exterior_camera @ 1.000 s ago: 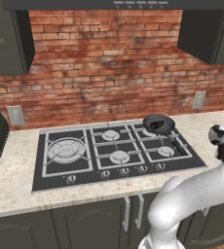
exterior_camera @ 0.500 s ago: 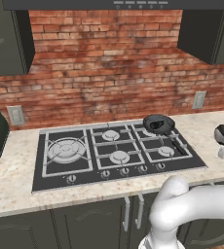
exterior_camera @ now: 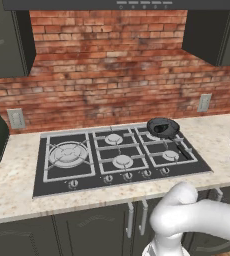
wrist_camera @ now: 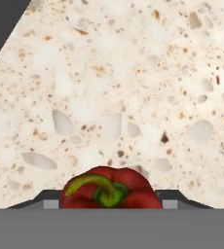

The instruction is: Put the eggplant and bell pepper in the pan. Then turn on the rear right burner and set the heat to medium.

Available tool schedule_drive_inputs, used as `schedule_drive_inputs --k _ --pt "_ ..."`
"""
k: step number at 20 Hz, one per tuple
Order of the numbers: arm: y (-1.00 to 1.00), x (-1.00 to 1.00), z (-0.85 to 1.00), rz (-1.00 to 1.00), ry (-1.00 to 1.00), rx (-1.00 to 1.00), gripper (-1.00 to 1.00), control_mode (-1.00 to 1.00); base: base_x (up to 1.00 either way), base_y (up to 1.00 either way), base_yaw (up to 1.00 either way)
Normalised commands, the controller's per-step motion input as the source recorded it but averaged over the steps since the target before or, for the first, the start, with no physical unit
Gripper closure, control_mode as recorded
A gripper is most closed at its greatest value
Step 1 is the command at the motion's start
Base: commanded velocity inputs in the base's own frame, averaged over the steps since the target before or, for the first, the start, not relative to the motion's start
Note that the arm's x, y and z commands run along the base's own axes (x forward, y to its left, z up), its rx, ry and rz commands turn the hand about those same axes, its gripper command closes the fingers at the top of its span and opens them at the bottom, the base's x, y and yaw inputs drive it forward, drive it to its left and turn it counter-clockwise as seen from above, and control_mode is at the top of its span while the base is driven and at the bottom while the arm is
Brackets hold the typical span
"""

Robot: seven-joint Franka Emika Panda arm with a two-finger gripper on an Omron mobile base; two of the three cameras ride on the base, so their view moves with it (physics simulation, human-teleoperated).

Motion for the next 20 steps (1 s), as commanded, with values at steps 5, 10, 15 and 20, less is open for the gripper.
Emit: schedule_drive_inputs --k 5,10,15,20 --pt "0.43 -0.18 0.48 0.00 -0.23 -0.06 1.00 -1.00 0.00 0.00 0.00" --pt "0.48 0.03 0.62 0.00 0.01 -0.04 1.00 -1.00 0.00 0.00 0.00" --pt "0.37 0.20 0.61 0.00 0.06 -0.01 1.00 -1.00 0.00 0.00 0.00" --pt "0.12 0.08 0.51 0.02 0.00 0.00 1.00 -1.00 0.00 0.00 0.00"
